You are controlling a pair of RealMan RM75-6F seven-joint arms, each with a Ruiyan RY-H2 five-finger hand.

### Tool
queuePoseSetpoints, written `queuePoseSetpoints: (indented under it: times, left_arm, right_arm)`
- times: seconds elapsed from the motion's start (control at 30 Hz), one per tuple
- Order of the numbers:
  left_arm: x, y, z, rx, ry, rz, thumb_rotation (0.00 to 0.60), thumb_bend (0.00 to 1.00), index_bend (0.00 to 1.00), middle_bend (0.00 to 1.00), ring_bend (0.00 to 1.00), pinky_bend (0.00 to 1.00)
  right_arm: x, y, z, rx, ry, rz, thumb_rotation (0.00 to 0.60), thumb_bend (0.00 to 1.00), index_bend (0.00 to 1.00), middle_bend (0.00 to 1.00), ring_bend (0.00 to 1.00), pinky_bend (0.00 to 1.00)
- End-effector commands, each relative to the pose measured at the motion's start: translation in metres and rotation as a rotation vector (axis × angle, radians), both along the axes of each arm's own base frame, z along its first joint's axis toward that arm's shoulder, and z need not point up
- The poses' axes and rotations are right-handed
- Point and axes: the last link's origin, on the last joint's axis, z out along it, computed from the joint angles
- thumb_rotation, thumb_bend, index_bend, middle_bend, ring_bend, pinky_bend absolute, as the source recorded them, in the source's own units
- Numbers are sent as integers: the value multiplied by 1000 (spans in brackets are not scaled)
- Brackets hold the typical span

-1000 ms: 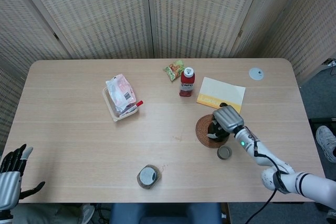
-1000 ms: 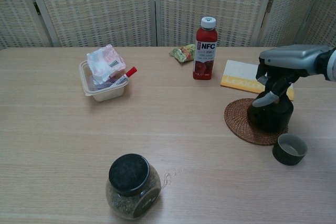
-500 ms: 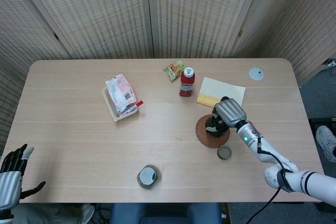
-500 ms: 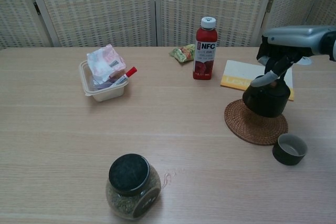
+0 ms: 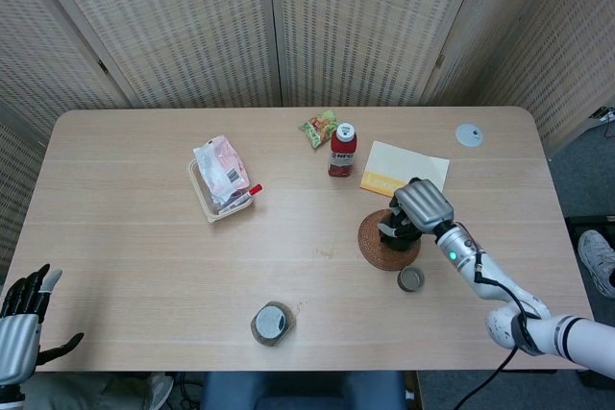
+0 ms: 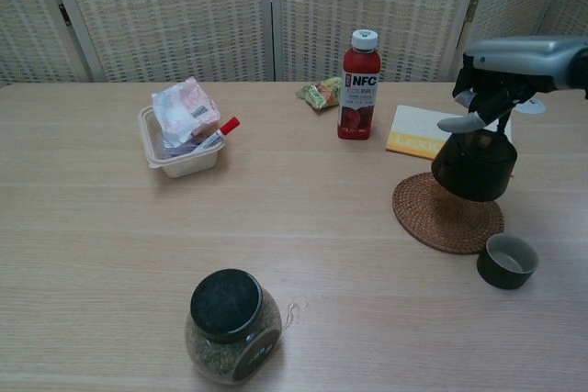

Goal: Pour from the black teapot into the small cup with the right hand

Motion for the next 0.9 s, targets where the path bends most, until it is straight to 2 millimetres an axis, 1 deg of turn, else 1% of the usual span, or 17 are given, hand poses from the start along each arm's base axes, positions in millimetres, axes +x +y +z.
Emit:
queuePoseSetpoints:
  times: [0.03,0.2,0.43,0.67,0.8,0.9]
  left_arm:
    - [0,0,0,0,0,-1,600,13,0,0,0,0]
    - [1,1,-1,-3,-2,-3,600,13,0,0,0,0]
    - [2,1,-2,-4,-2,-5,600,13,0,0,0,0]
    - [1,1,-2,-3,-2,-1,600,13,0,0,0,0]
    - [1,0,-2,-2,-2,0,600,13,0,0,0,0]
    - [1,0,-2,-4,-2,0,600,13,0,0,0,0]
  right_arm:
    - [0,1,1,-1,-6,2,335,306,892,996,924,380]
    - [-1,1,4,-10,-8,6,388,377,892,986,922,442]
    - [-3,3,4,-7,5,16,443,420,892,981,922,465]
    - [-4,10,5,5,19,34,459,442,892,978,922,523]
    - [-6,15,5,14,34,47,475,444,892,978,922,574]
    - [-9,19,7,12,42,52,480,447,892,978,922,581]
